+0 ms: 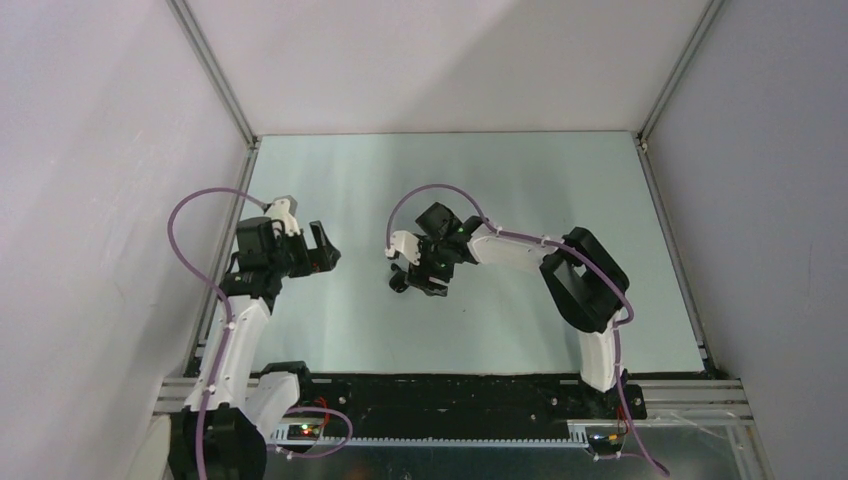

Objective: Insert the wireless bluetooth earbuds into the charging case
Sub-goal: Pick up the charging case at the center of the board.

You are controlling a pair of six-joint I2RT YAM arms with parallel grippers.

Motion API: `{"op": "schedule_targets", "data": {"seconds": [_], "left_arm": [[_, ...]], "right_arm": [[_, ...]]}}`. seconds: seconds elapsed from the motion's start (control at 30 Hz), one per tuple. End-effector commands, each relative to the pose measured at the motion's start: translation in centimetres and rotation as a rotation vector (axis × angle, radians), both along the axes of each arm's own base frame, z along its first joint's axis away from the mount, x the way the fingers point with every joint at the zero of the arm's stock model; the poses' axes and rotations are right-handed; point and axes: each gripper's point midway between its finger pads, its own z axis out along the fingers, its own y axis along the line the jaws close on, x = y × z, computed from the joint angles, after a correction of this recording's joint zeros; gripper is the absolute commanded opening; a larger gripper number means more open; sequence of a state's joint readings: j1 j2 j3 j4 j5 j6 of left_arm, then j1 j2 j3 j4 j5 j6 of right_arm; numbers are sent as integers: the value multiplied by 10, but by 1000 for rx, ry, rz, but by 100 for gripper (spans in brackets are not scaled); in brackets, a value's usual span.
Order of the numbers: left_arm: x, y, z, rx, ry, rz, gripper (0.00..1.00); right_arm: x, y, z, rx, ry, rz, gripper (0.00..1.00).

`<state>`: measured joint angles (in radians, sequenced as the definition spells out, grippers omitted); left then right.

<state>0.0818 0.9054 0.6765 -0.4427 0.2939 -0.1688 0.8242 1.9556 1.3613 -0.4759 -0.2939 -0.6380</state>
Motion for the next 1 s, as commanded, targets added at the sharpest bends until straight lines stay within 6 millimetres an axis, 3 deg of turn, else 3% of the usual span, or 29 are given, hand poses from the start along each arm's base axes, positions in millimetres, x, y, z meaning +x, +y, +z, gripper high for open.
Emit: {"op": "schedule_targets", "data": {"seconds": [0.0, 0.23, 0.53, 0.57, 0.6, 0.63, 0.73, 0.83, 0.87, 0.97], "left_arm": [[12, 2, 14, -33, -28, 20, 97], [14, 2, 9, -39, -4, 19, 96], [12, -7, 9, -38, -14, -74, 93], [12, -9, 10, -30, -23, -97, 93], [12, -14, 14, -39, -38, -131, 93], [13, -16, 20, -22, -62, -165, 93], [10, -35, 38, 12, -153, -327, 92], [4, -53, 68, 156, -341, -549, 90], [-3, -69, 77, 174, -402, -650, 90], [-15, -88, 113, 400, -677, -887, 89]], "right_arm": [[14, 17, 8, 53, -16, -23, 77], [5, 21, -1, 66, 49, -20, 71], [-5, 13, 7, 83, 131, -1, 34], [-7, 15, 18, 115, 150, 16, 32], [-7, 5, 22, 108, 189, 2, 30], [-8, 9, 40, 161, 220, 21, 29], [-4, -7, 85, 236, 372, 2, 28], [-13, -16, 121, 332, 555, 54, 21], [-14, -23, 140, 342, 598, 45, 21], [-23, -28, 168, 404, 673, 117, 19]]}}
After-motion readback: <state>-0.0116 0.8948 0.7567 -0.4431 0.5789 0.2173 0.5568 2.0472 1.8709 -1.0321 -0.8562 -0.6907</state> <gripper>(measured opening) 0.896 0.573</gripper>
